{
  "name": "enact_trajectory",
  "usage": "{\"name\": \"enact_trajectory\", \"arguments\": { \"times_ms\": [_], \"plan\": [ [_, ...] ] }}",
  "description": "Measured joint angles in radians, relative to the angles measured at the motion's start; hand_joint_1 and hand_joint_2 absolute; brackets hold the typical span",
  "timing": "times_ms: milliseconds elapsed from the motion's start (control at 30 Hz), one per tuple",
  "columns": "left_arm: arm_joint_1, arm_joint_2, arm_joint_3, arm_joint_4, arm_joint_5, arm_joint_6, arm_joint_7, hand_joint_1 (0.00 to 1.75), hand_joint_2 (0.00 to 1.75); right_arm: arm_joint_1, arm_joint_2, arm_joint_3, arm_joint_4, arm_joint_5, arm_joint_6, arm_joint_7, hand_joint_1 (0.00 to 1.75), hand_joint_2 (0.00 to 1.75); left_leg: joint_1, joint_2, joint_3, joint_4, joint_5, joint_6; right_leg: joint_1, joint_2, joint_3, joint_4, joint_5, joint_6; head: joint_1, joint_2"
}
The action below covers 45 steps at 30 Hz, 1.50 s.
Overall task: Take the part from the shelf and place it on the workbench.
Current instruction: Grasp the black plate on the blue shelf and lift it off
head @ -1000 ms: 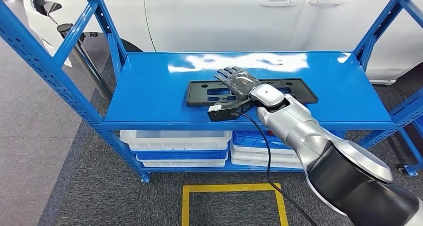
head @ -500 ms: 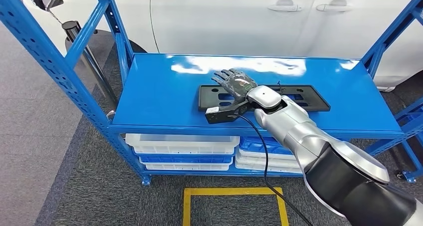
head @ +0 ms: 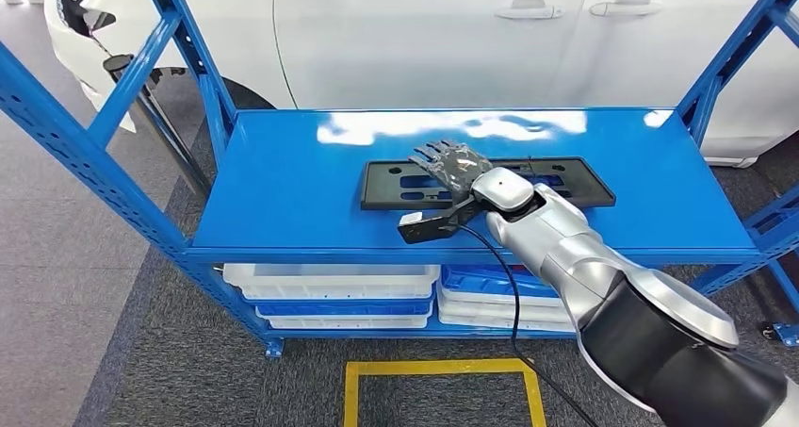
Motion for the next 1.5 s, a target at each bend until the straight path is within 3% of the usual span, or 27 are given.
{"name": "enact_trajectory", "arguments": {
  "times_ms": [33,67,133,200,333,400,467,500,533,567,600,667,733,867,933,1000,1033,1067,1100,1167,1233,1333,1400,1500],
  "plan": [
    [0.002,0.0,0.0,0.0,0.0,0.0,0.0,0.0,0.0,0.005,-0.001,0.003,0.002,0.003,0.0,0.001,0.0,1.75,0.0,0.0,-0.015,0.02,0.0,0.0,0.001,0.0,0.001,0.001,-0.001,-0.001,0.0,0.0],
    [0.003,0.0,0.0,0.0,0.001,0.0,0.0,0.0,0.0,0.009,-0.002,0.006,0.005,0.006,-0.001,0.003,0.0,1.75,0.0,0.0,-0.012,0.002,0.02,0.0,0.002,0.001,0.002,0.001,-0.002,-0.001,0.0,0.0],
    [0.004,0.0,0.0,0.0,0.002,0.0,0.0,0.0,0.0,0.014,-0.006,0.011,0.008,0.012,-0.002,0.007,0.0,1.75,-0.001,0.0,0.039,-0.127,0.095,0.007,0.002,0.002,0.005,0.003,-0.004,0.001,0.0,0.0],
    [0.004,0.001,0.0,0.0,0.004,0.001,-0.001,0.0,0.0,0.015,-0.013,0.015,0.012,0.018,-0.004,0.008,0.0,1.75,-0.006,0.0,0.086,-0.239,0.132,0.017,0.004,0.003,0.004,0.005,-0.006,0.007,0.0,0.0],
    [0.008,0.001,0.0,0.0,0.006,0.001,-0.001,0.0,0.0,0.022,-0.025,0.023,0.019,0.035,-0.005,0.018,0.0,1.75,-0.007,0.001,0.1,-0.269,0.15,0.038,0.006,0.004,-0.001,0.009,-0.01,0.03,0.0,0.0],
    [0.007,0.001,0.0,0.0,0.005,0.001,-0.003,0.0,0.0,0.022,-0.034,0.031,0.022,0.056,-0.006,0.032,0.0,1.75,-0.002,0.003,0.104,-0.279,0.158,0.047,0.004,0.004,-0.025,0.064,-0.048,0.04,0.0,0.0],
    [0.005,0.001,0.0,0.0,0.003,0.001,-0.006,0.0,0.0,0.028,-0.041,0.044,0.025,0.076,-0.007,0.046,0.0,1.75,-0.002,0.003,0.103,-0.28,0.159,0.051,-0.001,0.004,-0.084,0.192,-0.113,0.048,0.0,0.0],
    [0.005,0.001,0.0,0.0,0.002,0.001,-0.008,0.0,0.0,0.034,-0.044,0.05,0.027,0.083,-0.007,0.052,0.0,1.75,-0.002,0.003,0.103,-0.279,0.159,0.051,-0.004,0.004,-0.113,0.253,-0.135,0.051,0.0,0.0],
    [0.006,0.001,0.0,0.0,0.002,0.001,-0.009,0.0,0.0,0.04,-0.047,0.056,0.029,0.087,-0.007,0.057,0.0,1.75,-0.002,0.002,0.103,-0.278,0.158,0.051,-0.006,0.004,-0.13,0.286,-0.139,0.054,0.0,0.0],
    [0.006,0.001,0.0,0.0,0.002,0.001,-0.01,0.0,0.0,0.044,-0.05,0.061,0.032,0.091,-0.007,0.062,0.0,1.75,-0.002,0.002,0.102,-0.276,0.158,0.05,-0.009,0.003,-0.127,0.28,-0.124,0.056,0.0,0.0],
    [0.005,0.001,0.0,0.0,0.002,0.001,-0.011,0.0,0.0,0.045,-0.053,0.065,0.034,0.093,-0.007,0.067,0.0,1.75,-0.002,0.001,0.103,-0.274,0.156,0.048,-0.012,0.003,-0.104,0.232,-0.093,0.058,0.0,0.0],
    [0.003,0.001,0.0,0.0,0.002,0.003,-0.011,0.0,0.0,0.042,-0.054,0.071,0.037,0.096,-0.007,0.075,0.0,1.75,-0.003,0.001,0.102,-0.267,0.151,0.041,-0.014,0.001,-0.035,0.092,-0.032,0.056,0.0,0.0],
    [0.001,0.001,0.0,0.0,0.002,0.005,-0.011,0.0,0.0,0.04,-0.054,0.074,0.038,0.099,-0.007,0.081,0.0,1.75,-0.005,0.001,0.1,-0.262,0.147,0.031,-0.01,0.003,0.001,0.019,-0.013,0.047,0.0,0.0],
    [0.0,0.001,0.0,0.0,0.002,0.007,-0.011,0.0,0.0,0.036,-0.054,0.078,0.039,0.105,-0.008,0.086,0.0,1.75,-0.001,0.001,0.097,-0.25,0.134,0.009,-0.008,0.003,0.005,0.008,-0.01,0.019,0.0,0.0],
    [0.001,0.001,0.0,0.0,0.002,0.008,-0.01,0.0,0.0,0.035,-0.054,0.081,0.039,0.106,-0.008,0.086,0.0,1.75,0.0,0.002,0.061,-0.165,0.082,0.002,-0.009,0.0,0.007,0.004,-0.007,0.008,0.0,0.0],
    [0.001,0.001,0.0,0.0,0.001,0.01,-0.008,0.0,0.0,0.036,-0.054,0.083,0.04,0.106,-0.007,0.087,0.0,1.75,0.0,0.002,-0.001,-0.025,0.017,-0.003,-0.006,0.0,0.005,0.004,-0.007,0.003,0.0,0.0],
    [0.002,0.001,0.0,0.0,0.0,0.01,-0.007,0.0,0.0,0.036,-0.054,0.084,0.04,0.106,-0.007,0.088,0.0,1.75,0.0,0.002,-0.022,0.021,0.004,-0.004,-0.005,0.0,0.005,0.005,-0.007,0.003,0.0,0.0],
    [0.002,0.001,0.0,0.0,-0.001,0.01,-0.006,0.0,0.0,0.036,-0.054,0.084,0.04,0.106,-0.006,0.09,0.0,1.75,0.0,0.002,-0.024,0.027,0.011,-0.003,-0.004,0.0,0.005,0.005,-0.007,0.003,0.0,0.0],
    [0.002,0.001,0.0,0.0,-0.002,0.01,-0.004,0.0,0.0,0.037,-0.054,0.085,0.04,0.106,-0.006,0.092,0.0,1.75,0.0,0.002,-0.005,-0.007,0.036,0.0,-0.002,0.0,0.006,0.005,-0.007,0.003,0.0,0.0],
    [0.001,0.001,0.0,0.0,-0.004,0.01,-0.001,0.0,0.0,0.037,-0.053,0.086,0.041,0.106,-0.007,0.096,0.0,1.75,-0.001,0.002,0.066,-0.147,0.099,0.011,0.0,0.0,0.007,0.007,-0.008,0.005,0.0,0.0],
    [0.0,0.001,0.0,0.0,-0.003,0.01,0.002,0.0,0.0,0.037,-0.052,0.088,0.041,0.107,-0.007,0.1,0.0,1.75,-0.006,0.002,0.112,-0.243,0.126,0.021,0.003,0.001,0.004,0.009,-0.007,0.013,0.0,0.0],
    [0.001,0.0,0.0,0.0,0.002,0.005,0.007,0.0,0.0,0.038,-0.051,0.088,0.041,0.108,-0.007,0.102,0.0,1.75,-0.007,0.001,0.118,-0.264,0.132,0.035,0.002,0.001,0.001,0.009,-0.006,0.031,0.0,0.0],
    [0.0,0.0,0.0,0.0,0.008,0.001,0.009,0.0,0.0,0.037,-0.051,0.088,0.041,0.108,-0.007,0.099,0.0,1.75,-0.003,0.002,0.12,-0.272,0.138,0.045,0.0,0.001,-0.013,0.042,-0.032,0.042,0.0,0.0],
    [0.0,-0.001,0.0,0.0,0.013,0.0,0.008,0.0,0.0,0.038,-0.051,0.088,0.042,0.109,-0.006,0.093,0.0,1.75,-0.002,0.003,0.118,-0.274,0.142,0.051,-0.005,0.001,-0.097,0.229,-0.126,0.057,0.0,0.0]
  ]
}}
